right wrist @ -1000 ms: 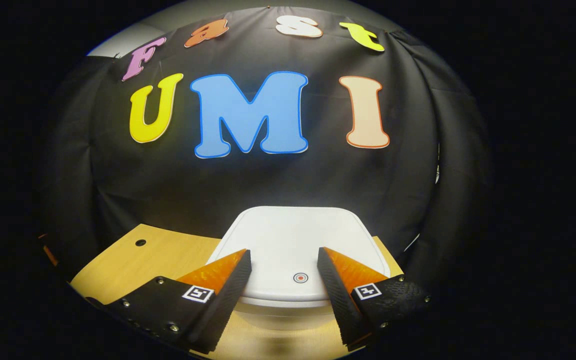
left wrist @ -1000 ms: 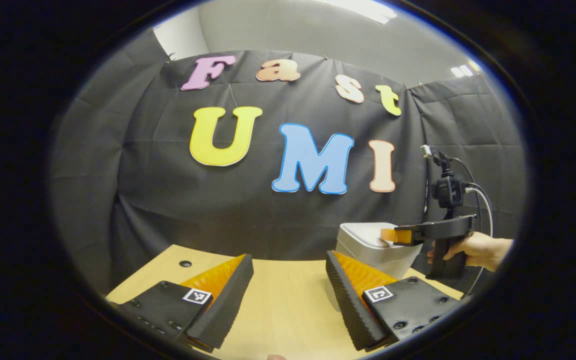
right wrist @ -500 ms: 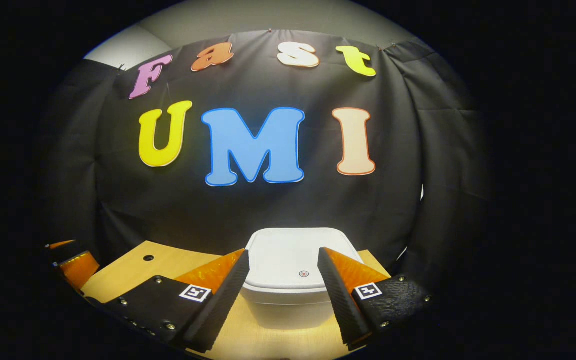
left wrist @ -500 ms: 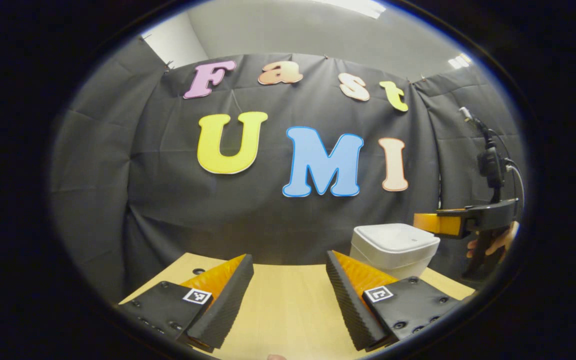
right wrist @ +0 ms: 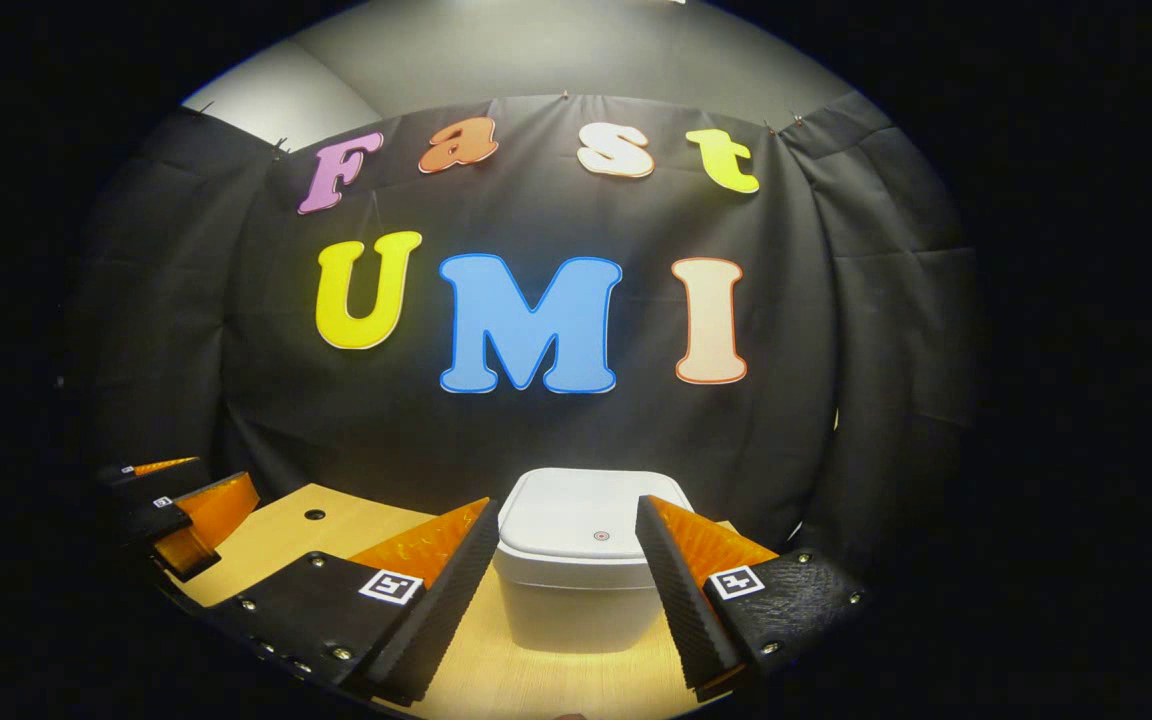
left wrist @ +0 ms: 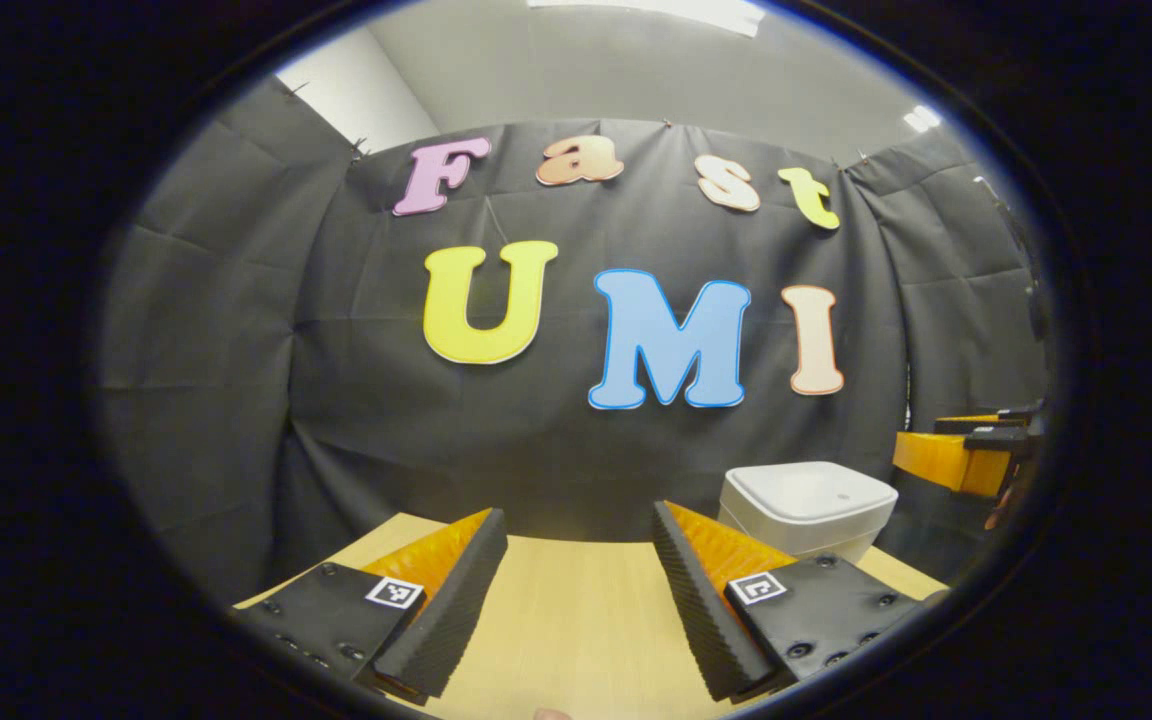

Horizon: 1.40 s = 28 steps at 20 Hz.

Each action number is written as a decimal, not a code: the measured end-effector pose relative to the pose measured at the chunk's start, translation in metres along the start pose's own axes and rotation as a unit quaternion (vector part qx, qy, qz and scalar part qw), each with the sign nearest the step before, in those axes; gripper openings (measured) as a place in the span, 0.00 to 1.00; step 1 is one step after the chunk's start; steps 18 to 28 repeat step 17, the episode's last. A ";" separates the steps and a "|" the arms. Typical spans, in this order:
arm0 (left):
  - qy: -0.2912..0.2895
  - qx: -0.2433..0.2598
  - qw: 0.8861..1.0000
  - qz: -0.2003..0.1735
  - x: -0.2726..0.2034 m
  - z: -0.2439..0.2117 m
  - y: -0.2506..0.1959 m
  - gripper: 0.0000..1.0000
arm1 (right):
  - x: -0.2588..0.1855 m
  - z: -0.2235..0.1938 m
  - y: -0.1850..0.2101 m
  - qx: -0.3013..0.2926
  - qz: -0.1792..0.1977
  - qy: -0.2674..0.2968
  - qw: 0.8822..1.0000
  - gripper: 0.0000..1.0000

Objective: Press the lid of the desktop garbage bin to open it, pick up the crumpled paper on the desktop and throw it into the bin, then pick up the pop can on the desktop and drop it into the bin, and finally close the garbage bin lid.

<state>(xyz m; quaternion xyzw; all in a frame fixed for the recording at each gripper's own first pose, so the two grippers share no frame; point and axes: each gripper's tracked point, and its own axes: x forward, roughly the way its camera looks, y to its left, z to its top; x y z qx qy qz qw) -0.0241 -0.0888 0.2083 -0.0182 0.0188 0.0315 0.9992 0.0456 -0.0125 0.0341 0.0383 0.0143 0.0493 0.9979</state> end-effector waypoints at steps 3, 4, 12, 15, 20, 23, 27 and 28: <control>-0.005 0.001 1.000 0.012 -0.007 0.006 0.010 0.95 | -0.004 0.000 0.003 -0.004 0.007 -0.005 1.000 0.89; -0.006 0.001 1.000 0.011 -0.011 0.008 0.012 0.95 | -0.006 0.001 0.003 -0.005 0.005 -0.008 1.000 0.89; -0.005 0.011 1.000 -0.016 -0.018 0.012 0.021 0.95 | -0.020 0.004 0.012 -0.004 -0.022 -0.026 0.999 0.89; -0.009 0.020 0.999 -0.028 -0.020 0.017 0.022 0.96 | -0.025 0.011 0.015 -0.006 -0.030 -0.037 0.999 0.89; -0.011 0.025 0.999 -0.033 -0.023 0.018 0.025 0.96 | -0.028 0.013 0.017 -0.004 -0.034 -0.040 0.999 0.89; -0.011 0.025 0.999 -0.033 -0.023 0.018 0.025 0.96 | -0.028 0.013 0.017 -0.004 -0.034 -0.040 0.999 0.89; -0.011 0.025 0.999 -0.033 -0.023 0.018 0.025 0.96 | -0.028 0.013 0.017 -0.004 -0.034 -0.040 0.999 0.89; -0.011 0.025 0.999 -0.033 -0.023 0.018 0.025 0.96 | -0.028 0.013 0.017 -0.004 -0.034 -0.040 0.999 0.89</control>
